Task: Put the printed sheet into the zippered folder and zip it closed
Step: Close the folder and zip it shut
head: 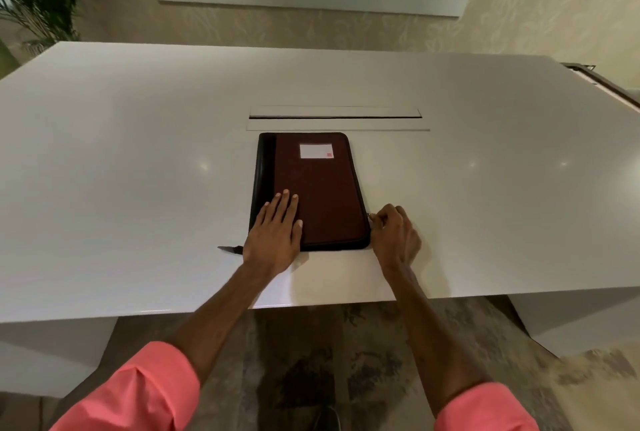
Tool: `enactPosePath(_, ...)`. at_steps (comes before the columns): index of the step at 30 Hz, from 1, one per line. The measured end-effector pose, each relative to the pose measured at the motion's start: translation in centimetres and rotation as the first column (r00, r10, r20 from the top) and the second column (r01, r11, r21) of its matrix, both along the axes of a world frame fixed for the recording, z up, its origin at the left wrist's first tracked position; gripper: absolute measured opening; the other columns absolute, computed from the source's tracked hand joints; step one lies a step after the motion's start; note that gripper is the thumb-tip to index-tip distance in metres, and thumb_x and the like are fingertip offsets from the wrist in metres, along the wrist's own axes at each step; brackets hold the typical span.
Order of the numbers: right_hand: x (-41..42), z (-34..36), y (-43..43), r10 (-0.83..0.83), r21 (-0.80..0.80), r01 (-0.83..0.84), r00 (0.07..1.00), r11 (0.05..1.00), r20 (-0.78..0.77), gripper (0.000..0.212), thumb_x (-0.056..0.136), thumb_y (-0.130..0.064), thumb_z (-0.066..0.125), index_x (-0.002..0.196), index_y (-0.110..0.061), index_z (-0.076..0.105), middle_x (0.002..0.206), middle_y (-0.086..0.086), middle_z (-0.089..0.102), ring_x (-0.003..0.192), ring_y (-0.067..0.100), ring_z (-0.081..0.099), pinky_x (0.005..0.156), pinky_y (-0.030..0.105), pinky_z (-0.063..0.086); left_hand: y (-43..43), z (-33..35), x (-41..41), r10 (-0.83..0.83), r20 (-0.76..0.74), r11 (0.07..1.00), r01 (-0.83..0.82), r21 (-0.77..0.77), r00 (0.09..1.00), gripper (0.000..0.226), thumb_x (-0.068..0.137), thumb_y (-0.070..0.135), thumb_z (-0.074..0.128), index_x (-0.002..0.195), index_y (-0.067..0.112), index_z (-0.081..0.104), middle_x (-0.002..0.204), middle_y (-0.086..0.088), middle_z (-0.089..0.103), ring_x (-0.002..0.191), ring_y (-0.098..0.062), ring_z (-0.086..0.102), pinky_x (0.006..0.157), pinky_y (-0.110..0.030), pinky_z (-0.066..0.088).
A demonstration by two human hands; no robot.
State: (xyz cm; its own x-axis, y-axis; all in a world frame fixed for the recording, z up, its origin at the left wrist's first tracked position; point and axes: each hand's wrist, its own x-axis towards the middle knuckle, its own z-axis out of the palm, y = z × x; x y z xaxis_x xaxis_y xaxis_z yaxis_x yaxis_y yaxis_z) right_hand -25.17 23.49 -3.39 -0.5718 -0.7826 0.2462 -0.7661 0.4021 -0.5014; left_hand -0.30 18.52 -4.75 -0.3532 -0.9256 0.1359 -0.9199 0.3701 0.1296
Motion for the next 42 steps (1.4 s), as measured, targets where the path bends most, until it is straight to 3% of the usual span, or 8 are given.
enactPosePath(6, -0.6, 0.6, -3.2, 0.05, 0.005, -0.05, 0.998, 0.999, 0.04, 0.018, 0.104, -0.03, 0.066, 0.097, -0.014, 0.069, 0.104, 0.0, 0.069, 0.078, 0.022, 0.062, 0.066, 0.034, 0.046, 0.0, 0.3, -0.2, 0.021, -0.014, 1.0, -0.021, 0.017, 1.0, 0.063, 0.116, 0.043, 0.022, 0.175, 0.019, 0.017, 0.182, -0.001, 0.016, 0.17, -0.02, 0.014, 0.139, -0.041, 0.015)
enactPosePath(9, -1.0, 0.5, -3.9, 0.06, 0.003, -0.06, 0.997, 0.998, 0.057, 0.018, 0.103, -0.03, 0.067, 0.095, -0.014, 0.068, 0.102, 0.0, 0.069, 0.08, 0.026, 0.067, 0.068, 0.036, 0.05, -0.5, 1.2, -0.5, 0.038, -0.1, 0.999, -0.035, 0.031, 0.994, 0.06, 0.113, 0.039, 0.039, 0.169, 0.018, 0.035, 0.177, -0.003, 0.033, 0.164, -0.024, 0.031, 0.135, -0.043, 0.028)
enactPosePath(13, -1.4, -0.2, -4.3, 0.058, -0.011, -0.057, 0.995, 0.998, 0.078, 0.014, 0.099, -0.026, 0.069, 0.09, -0.015, 0.068, 0.097, -0.001, 0.068, 0.074, 0.024, 0.061, 0.065, 0.033, 0.042, -2.8, 3.4, -1.6, 0.088, -0.142, 0.995, -0.093, -0.031, 0.986, 0.038, 0.109, 0.031, 0.045, 0.139, 0.018, 0.063, 0.147, -0.001, 0.061, 0.134, -0.026, 0.058, 0.111, -0.041, 0.046)
enactPosePath(15, -1.5, -0.4, -4.4, 0.056, -0.017, -0.055, 0.995, 0.998, 0.086, 0.014, 0.098, -0.025, 0.07, 0.089, -0.016, 0.067, 0.095, -0.002, 0.068, 0.071, 0.022, 0.059, 0.064, 0.032, 0.041, -4.3, 4.4, -2.0, 0.117, -0.155, 0.993, -0.117, 0.01, 0.981, 0.04, 0.112, 0.034, 0.041, 0.144, 0.017, 0.06, 0.153, -0.003, 0.057, 0.143, -0.027, 0.052, 0.117, -0.044, 0.042)
enactPosePath(18, -1.6, -0.7, -4.6, 0.058, -0.029, -0.056, 0.994, 0.998, 0.088, 0.013, 0.097, -0.024, 0.072, 0.087, -0.017, 0.067, 0.092, -0.003, 0.067, 0.069, 0.021, 0.059, 0.062, 0.03, 0.041, -6.5, 4.8, -2.3, 0.166, -0.129, 0.983, -0.154, 0.101, 0.978, 0.055, 0.116, 0.04, 0.034, 0.164, 0.014, 0.042, 0.176, -0.008, 0.033, 0.167, -0.028, 0.023, 0.136, -0.049, 0.022)
enactPosePath(23, -1.9, -1.2, -4.8, 0.055, -0.034, -0.052, 0.995, 0.998, 0.079, 0.013, 0.093, -0.023, 0.073, 0.082, -0.021, 0.066, 0.087, -0.007, 0.065, 0.067, 0.02, 0.057, 0.06, 0.029, 0.04, -9.4, 4.5, -2.3, 0.18, -0.115, 0.976, -0.163, 0.147, 0.977, 0.063, 0.118, 0.043, 0.025, 0.174, 0.013, 0.018, 0.183, -0.009, 0.008, 0.171, -0.025, 0.0, 0.14, -0.047, 0.005)
enactPosePath(29, -2.3, -1.5, -5.3, 0.047, -0.057, -0.043, 0.997, 0.997, 0.055, 0.016, 0.094, -0.033, 0.075, 0.084, -0.025, 0.066, 0.09, -0.01, 0.066, 0.069, 0.019, 0.06, 0.061, 0.029, 0.043, -10.5, 3.1, -2.2, 0.173, -0.094, 0.975, -0.157, 0.159, 0.981, 0.069, 0.118, 0.048, 0.017, 0.175, 0.014, 0.003, 0.183, -0.01, -0.001, 0.171, -0.024, -0.001, 0.14, -0.046, 0.003)
enactPosePath(42, -2.3, -0.4, -10.9, 0.046, -0.039, -0.043, 0.996, 0.998, 0.078, 0.017, 0.101, -0.035, 0.069, 0.091, -0.021, 0.067, 0.098, -0.007, 0.068, 0.081, 0.022, 0.067, 0.07, 0.04, 0.057, -12.0, 0.2, -2.1, 0.169, -0.066, 0.984, -0.164, 0.075, 0.983, 0.072, 0.116, 0.051, 0.017, 0.175, 0.012, 0.006, 0.183, -0.012, 0.004, 0.171, -0.027, 0.004, 0.14, -0.048, 0.006)
